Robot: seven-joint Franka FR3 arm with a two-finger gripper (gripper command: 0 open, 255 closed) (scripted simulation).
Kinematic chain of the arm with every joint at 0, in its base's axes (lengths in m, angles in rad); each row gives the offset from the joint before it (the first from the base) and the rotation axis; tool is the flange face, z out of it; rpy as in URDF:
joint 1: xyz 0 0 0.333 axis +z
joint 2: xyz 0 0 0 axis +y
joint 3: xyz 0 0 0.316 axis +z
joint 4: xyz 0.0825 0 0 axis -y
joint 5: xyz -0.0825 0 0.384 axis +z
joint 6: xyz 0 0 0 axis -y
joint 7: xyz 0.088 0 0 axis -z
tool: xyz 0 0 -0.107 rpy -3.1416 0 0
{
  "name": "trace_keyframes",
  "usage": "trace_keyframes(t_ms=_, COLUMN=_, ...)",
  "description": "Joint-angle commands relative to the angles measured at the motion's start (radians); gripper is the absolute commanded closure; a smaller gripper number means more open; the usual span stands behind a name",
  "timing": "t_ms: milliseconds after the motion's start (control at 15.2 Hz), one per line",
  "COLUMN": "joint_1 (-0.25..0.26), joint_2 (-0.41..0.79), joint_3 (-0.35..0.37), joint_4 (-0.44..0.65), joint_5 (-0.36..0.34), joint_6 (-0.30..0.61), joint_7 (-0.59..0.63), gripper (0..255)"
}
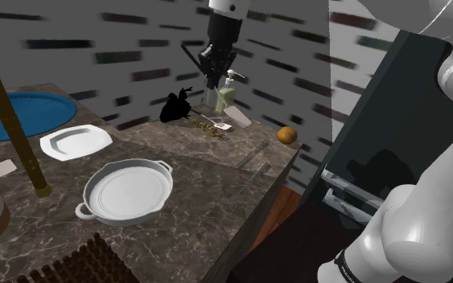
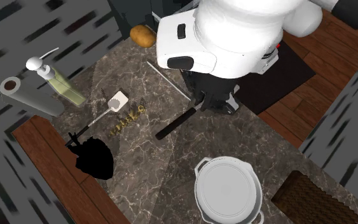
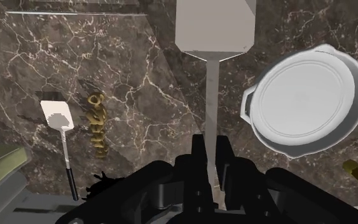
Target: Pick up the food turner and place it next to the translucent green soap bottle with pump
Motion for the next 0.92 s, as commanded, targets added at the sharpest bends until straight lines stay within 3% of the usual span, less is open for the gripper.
trace_keyframes(t_ms=0, joint_1=0.0, joint_2=0.004, joint_3=0.0, joint_4=0.023, joint_5=-0.001, joint_6=-0.02, joint_7=0.0, gripper=255)
trace_keyframes(t_ms=858, joint_1=-0.156, joint_2=0.067, joint_3=-0.149, joint_4=0.103, joint_5=0.019, joint_6=-0.037, joint_7=-0.304, gripper=255)
